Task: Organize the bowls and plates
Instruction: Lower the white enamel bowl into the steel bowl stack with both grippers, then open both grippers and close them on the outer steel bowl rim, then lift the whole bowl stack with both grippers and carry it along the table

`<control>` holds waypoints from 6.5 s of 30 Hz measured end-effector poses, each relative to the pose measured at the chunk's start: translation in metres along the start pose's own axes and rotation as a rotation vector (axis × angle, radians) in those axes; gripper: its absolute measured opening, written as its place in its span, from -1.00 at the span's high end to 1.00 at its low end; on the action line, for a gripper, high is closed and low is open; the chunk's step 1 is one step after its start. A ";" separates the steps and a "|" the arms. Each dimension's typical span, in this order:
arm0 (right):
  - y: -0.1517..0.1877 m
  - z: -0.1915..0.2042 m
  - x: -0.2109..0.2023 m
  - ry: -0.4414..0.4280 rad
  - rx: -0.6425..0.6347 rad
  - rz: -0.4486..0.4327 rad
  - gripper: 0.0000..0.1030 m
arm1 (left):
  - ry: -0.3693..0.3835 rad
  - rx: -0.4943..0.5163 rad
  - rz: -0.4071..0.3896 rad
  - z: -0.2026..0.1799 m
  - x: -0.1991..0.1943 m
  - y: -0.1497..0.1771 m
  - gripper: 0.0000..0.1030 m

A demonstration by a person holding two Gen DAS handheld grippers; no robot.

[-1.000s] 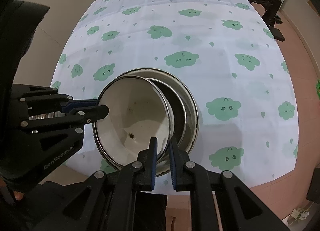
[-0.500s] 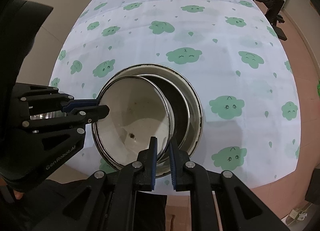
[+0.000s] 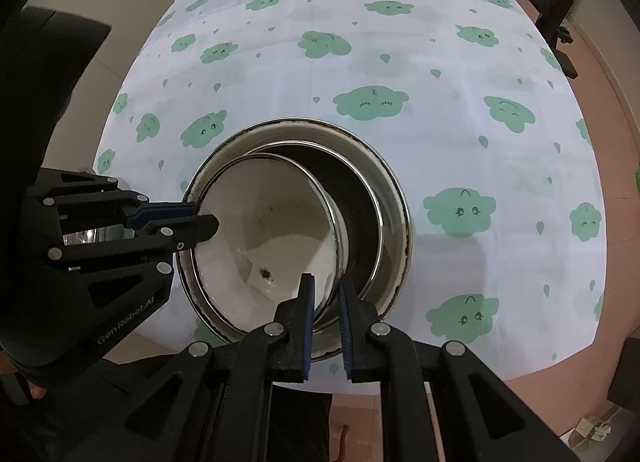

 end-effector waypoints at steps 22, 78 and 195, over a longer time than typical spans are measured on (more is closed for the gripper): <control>0.000 -0.004 0.007 0.019 -0.006 0.011 0.75 | -0.003 0.003 0.024 -0.006 0.010 -0.001 0.87; 0.012 -0.037 -0.007 0.059 0.148 -0.090 0.07 | 0.021 -0.085 -0.062 0.040 -0.006 0.015 0.30; -0.090 0.229 0.000 -0.077 -0.419 -0.043 0.48 | -0.030 -0.573 -0.186 0.247 -0.084 0.140 0.49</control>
Point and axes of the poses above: each gripper's, at about its wrist camera, not at the fingertips, and x roughly the way its jaws point, z to its left, y to its underside, the point moved 4 cm from there along x, roughly the way its jaws point, and after that the axes turned 6 degrees about -x, right-handed, at the moved point
